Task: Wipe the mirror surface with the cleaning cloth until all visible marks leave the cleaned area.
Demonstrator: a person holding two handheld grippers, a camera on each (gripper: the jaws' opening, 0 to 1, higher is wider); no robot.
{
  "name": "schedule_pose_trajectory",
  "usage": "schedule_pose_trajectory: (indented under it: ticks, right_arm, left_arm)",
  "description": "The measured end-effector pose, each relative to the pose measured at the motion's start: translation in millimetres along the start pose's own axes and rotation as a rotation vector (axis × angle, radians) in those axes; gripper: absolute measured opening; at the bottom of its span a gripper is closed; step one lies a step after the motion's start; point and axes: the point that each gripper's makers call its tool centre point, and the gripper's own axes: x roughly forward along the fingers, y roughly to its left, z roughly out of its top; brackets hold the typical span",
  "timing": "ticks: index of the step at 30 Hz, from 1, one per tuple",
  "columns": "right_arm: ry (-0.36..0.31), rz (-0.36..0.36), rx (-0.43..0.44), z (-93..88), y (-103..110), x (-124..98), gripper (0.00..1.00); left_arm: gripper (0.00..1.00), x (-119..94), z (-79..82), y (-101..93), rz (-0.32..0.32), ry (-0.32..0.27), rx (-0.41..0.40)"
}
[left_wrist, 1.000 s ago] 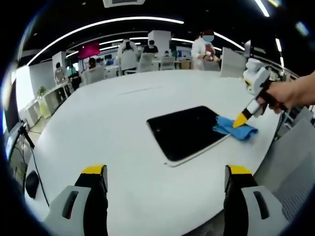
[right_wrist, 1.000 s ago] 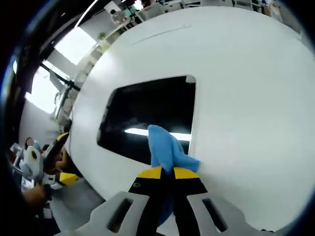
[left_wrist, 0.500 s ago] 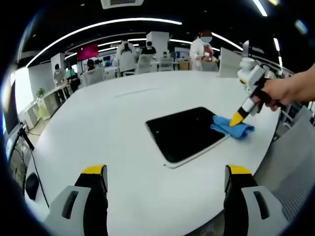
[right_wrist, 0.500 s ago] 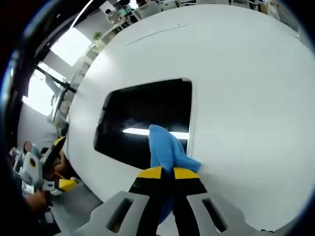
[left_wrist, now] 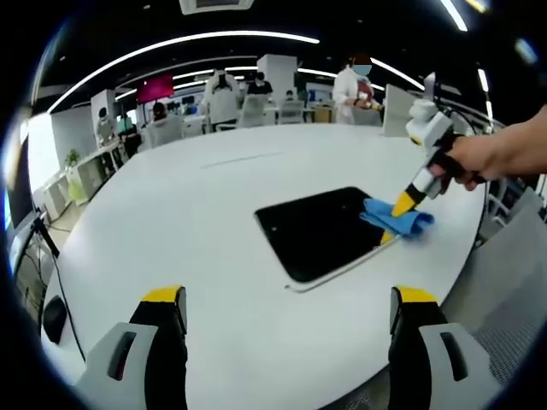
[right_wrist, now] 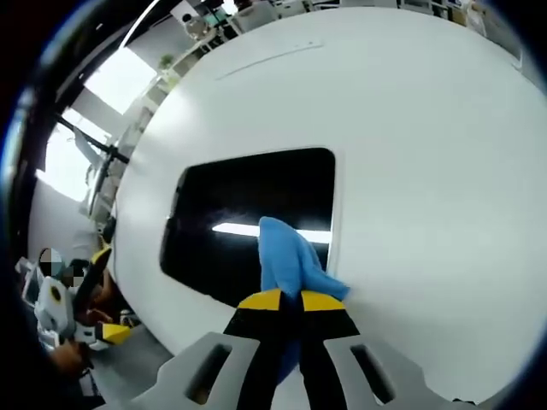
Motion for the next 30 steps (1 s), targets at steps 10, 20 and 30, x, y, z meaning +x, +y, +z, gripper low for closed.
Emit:
schedule_pose_trajectory:
  ticks: [10,20,30]
  right_arm:
    - [-0.002,-0.003,-0.008,14.4,-1,6,0.01]
    - [-0.011,-0.002,0.002,31.2,-2,11,0.01]
    - [-0.019,-0.006,-0.002,50.2,-6,17,0.01]
  left_arm:
    - [0.99,0,-0.9,-0.7,-0.004,0.005,-0.003]
    - [0.99,0,-1.1,-0.5,-0.002,0.006,-0.006]
    - [0.99,1,-2.0,-1.0,-0.009,0.012,-0.009]
